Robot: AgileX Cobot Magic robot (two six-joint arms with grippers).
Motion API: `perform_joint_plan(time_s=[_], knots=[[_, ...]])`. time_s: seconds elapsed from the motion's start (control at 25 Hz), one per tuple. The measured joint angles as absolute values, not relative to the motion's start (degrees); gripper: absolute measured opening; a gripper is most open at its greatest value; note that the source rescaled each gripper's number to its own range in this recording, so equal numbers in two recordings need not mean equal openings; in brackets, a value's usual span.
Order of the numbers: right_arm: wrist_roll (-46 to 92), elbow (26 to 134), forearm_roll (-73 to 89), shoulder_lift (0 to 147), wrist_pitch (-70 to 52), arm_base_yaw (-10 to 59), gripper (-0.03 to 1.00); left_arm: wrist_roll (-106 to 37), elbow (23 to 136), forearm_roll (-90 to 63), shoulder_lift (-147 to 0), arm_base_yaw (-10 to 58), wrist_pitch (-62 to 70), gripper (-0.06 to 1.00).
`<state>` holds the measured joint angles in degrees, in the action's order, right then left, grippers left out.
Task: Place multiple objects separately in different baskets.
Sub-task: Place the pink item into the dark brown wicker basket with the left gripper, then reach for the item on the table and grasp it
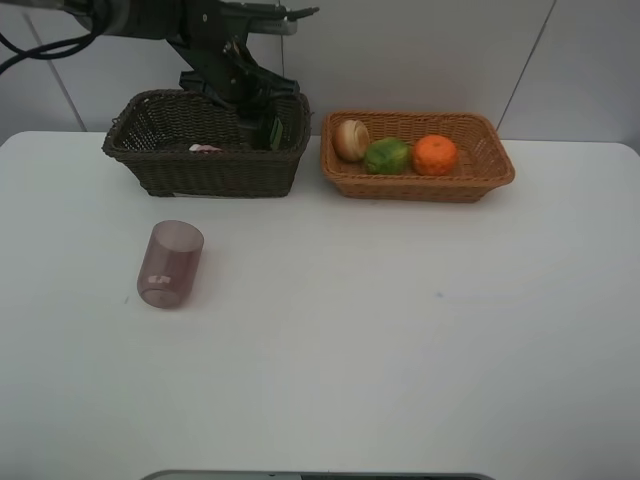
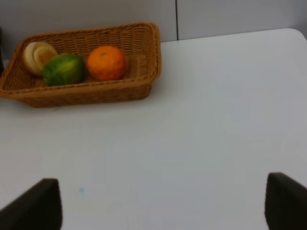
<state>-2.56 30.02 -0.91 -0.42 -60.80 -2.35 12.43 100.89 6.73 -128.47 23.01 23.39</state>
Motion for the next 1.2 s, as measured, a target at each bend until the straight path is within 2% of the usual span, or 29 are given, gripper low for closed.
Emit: perform_joint_plan(time_s=[0.12,0.16,0.2,0.32,0.36,0.44,0.68,0.96,1.04,1.2], knots=[[-2.56,30.02,-0.91,-0.42,-60.8,-2.35,0.9,12.43,100.89,6.73,-128.47,23.01,23.39,0.03],[-2.56,30.02,-0.91,-0.42,-60.8,-2.35,0.9,12.43,100.89,6.73,-128.47,23.01,23.39,0.07],[-2.56,30.02,-0.91,-0.42,-60.8,-2.35,0.9,12.43,100.89,6.73,-128.47,23.01,23.34,0.19],[-2.56,30.02,-0.91,-0.42,-60.8,-2.35,0.9,12.43,101.16,6.73,-128.27,23.01,23.41,0.75],[-2.56,30.02,-0.91,-0.42,-60.8,-2.35,0.9,12.43,101.16,6.73,-128.09,23.01,23.55,0.87],[-2.56,30.02,-0.91,-0.42,-60.8,-2.35,0.9,12.43,101.16,6.73,-127.37,23.01,24.43,0.97],[-2.56,30.02,-0.91,-0.42,-60.8,-2.35,0.9,12.43,101.16,6.73,-122.67,23.01,28.48,1.0],[-2.56,30.02,-0.91,-0.42,-60.8,-2.35,0.9,17.09,101.27,6.84,-115.88,23.33,43.28,1.0],[-2.56,30.02,-0.91,-0.42,-60.8,-2.35,0.9,19.82,98.51,7.25,-113.41,24.13,48.78,1.0],[-2.56,30.02,-0.91,-0.42,-60.8,-2.35,0.9,23.77,89.73,7.37,-109.04,25.3,50.06,1.0]])
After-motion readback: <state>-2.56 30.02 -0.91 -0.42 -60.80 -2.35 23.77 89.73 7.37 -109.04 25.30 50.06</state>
